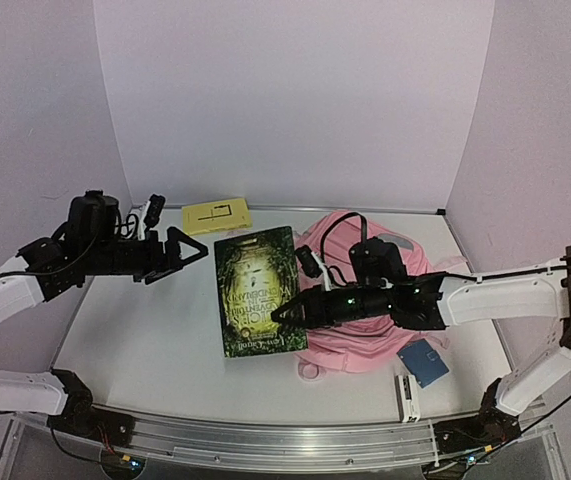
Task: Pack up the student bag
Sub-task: Pick up the book from the center of the board.
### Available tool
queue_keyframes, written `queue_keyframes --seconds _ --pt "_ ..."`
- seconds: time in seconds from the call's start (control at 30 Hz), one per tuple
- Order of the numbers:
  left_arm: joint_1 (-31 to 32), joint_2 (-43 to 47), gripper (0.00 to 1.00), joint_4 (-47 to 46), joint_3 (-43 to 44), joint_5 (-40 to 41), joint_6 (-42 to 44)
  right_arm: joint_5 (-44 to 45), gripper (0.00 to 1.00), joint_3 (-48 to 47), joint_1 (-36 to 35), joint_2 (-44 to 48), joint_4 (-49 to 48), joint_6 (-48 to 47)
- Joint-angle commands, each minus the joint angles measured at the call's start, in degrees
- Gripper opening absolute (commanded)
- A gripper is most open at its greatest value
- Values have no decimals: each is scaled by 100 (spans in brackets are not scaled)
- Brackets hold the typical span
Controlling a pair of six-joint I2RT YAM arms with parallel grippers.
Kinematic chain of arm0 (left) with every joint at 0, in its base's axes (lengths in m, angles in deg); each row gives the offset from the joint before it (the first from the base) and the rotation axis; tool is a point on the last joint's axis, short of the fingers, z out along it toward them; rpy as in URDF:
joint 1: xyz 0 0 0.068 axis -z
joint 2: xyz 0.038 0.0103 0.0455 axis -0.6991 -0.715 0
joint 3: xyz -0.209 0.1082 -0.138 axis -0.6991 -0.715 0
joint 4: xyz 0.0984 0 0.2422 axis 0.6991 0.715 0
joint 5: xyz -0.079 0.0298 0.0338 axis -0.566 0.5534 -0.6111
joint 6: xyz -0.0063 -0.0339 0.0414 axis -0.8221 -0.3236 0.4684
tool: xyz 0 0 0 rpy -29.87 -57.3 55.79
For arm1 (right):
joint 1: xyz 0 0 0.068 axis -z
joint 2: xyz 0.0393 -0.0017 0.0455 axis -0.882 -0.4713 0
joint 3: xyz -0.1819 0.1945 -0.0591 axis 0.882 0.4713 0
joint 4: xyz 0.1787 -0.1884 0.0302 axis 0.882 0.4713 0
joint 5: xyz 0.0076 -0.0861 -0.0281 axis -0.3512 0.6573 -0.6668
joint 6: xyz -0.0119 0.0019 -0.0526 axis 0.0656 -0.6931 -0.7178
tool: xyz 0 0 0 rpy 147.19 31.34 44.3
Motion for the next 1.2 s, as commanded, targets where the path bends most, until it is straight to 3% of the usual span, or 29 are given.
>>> queue_keyframes --seconds 0.0,0.27,0.53,0.73,0.83,0.97,1.07,1.17 --pt "-18 -567 100 717 775 -739 1327 -1268 0 -586 -51 403 703 -1023" --pt "-1 -1475 98 958 1313 -2513 2130 -2335 0 -699 -51 564 733 -1229" --pt "83 -1874 53 847 1285 -4007 2138 -2648 0 -756 -50 421 746 -1398" --pt "98 -1849 2 730 1146 -4337 2094 -2456 1 -770 140 440 733 -1410" --pt "59 -1538 0 -109 839 -4099 1574 -2058 27 -678 251 573 719 -1352" --pt "-73 -1093 0 -1949 280 -3761 281 -1398 76 -490 314 820 653 -1194" --pt "-138 -878 0 -2901 62 -3394 -414 -872 93 -211 328 1104 332 -931" --pt "-192 -704 0 -3558 -53 -3074 -872 -352 98 144 330 1434 -125 -578"
